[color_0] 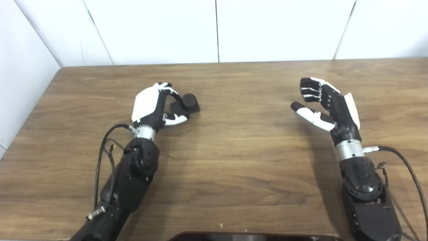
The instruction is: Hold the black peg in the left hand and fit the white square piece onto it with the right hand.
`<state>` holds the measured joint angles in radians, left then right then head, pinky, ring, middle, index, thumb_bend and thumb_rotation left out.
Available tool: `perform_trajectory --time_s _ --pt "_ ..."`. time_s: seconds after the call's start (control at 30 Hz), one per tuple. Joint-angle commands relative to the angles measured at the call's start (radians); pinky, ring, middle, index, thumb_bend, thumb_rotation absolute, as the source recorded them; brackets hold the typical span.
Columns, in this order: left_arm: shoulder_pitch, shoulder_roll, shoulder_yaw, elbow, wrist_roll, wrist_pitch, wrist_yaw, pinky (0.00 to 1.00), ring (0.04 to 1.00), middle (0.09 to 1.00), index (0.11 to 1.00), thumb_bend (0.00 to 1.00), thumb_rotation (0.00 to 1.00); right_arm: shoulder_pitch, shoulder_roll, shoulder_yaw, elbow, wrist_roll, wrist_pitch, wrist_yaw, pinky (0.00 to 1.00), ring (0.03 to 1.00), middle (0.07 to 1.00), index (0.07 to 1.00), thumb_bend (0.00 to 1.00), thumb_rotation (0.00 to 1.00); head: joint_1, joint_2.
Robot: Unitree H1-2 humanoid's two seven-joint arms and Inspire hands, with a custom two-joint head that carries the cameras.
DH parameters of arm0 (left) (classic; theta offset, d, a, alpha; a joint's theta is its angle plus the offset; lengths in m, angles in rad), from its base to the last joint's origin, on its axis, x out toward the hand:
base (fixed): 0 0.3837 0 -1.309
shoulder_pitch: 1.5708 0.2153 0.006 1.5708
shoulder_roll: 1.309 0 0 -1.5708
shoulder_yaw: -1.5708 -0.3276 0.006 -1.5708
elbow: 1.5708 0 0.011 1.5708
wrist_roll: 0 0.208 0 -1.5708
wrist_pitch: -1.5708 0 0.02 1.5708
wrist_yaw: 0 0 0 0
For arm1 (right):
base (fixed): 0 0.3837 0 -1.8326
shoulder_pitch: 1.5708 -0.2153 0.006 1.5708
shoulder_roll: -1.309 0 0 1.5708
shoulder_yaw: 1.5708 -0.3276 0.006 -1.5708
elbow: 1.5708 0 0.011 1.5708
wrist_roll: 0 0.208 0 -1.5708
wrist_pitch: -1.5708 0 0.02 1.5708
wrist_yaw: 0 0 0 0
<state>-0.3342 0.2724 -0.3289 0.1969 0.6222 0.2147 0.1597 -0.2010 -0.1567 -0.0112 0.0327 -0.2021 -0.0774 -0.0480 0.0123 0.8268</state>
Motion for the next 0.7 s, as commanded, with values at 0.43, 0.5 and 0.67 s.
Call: perform_trajectory --time_s 0.43,0.5,0.67 --pt "0.079 -0.027 -0.091 -0.115 0.009 -0.065 -0.131 1.00 0.996 0.918 0.491 0.51 0.09 -0.040 -0.006 -0.009 -0.061 0.010 -0.003 0.000 0.65 0.725 0.752 0.736 0.61 0.39 -0.013 0.008" --pt "0.084 -0.032 -0.094 -0.122 0.009 -0.062 -0.138 1.00 0.999 0.922 0.491 0.51 0.08 -0.040 -0.006 -0.010 -0.062 0.009 -0.002 -0.001 0.65 0.725 0.754 0.735 0.62 0.39 -0.014 0.009" --pt "0.095 -0.046 -0.108 -0.140 0.021 -0.051 -0.149 1.00 1.000 0.927 0.491 0.52 0.08 -0.038 -0.005 -0.012 -0.065 0.006 -0.001 -0.003 0.65 0.729 0.757 0.733 0.62 0.40 -0.019 0.011"
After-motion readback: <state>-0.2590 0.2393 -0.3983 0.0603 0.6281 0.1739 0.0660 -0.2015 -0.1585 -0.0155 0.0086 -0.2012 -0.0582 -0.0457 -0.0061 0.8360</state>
